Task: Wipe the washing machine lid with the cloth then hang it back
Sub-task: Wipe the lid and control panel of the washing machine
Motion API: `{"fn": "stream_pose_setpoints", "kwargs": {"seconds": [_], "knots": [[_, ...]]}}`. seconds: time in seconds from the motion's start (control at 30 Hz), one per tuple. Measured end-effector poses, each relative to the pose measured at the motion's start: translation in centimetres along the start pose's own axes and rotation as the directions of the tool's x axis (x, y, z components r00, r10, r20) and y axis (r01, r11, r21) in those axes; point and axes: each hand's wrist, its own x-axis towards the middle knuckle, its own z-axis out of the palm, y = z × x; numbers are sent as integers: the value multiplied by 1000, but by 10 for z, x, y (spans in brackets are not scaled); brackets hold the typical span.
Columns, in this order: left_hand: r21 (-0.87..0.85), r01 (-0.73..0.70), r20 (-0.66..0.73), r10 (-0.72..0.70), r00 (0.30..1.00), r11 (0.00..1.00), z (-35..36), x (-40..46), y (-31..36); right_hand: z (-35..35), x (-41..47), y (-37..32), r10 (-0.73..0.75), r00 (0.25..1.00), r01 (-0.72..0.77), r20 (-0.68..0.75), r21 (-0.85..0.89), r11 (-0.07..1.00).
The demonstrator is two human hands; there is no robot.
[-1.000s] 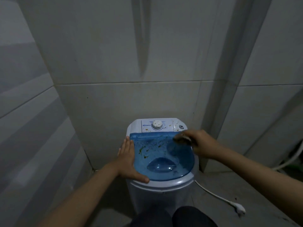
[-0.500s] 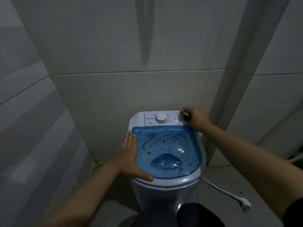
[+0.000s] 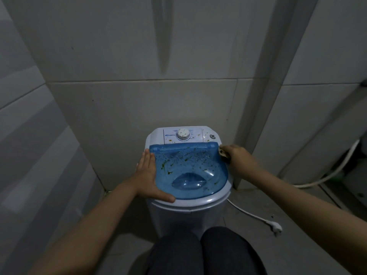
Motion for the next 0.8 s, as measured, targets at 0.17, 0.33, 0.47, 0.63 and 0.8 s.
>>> {"fn": "stream_pose_setpoints", "kwargs": {"seconds": [0.17,0.33,0.47,0.63,0.8], "knots": [[9,8,10,-8,1000,1000,-2,-2,4,5,-37,-11,32,999,-30,30,-64,997],[11,9,2,-9,1000,1000,-1,0,3,13,-60,-27,98,994,-87,41,-220,972],[19,7,8,-8,1000,1000,-1,0,3,17,-83,-55,113,993,-96,15,-425,900],[24,4,3,-5,1000,1000,0,-1,3,38,-96,-87,161,987,-134,-14,-630,765],[36,8,0,-8,1000,999,-1,-2,4,45,-104,-119,125,991,-77,41,-589,804]]}}
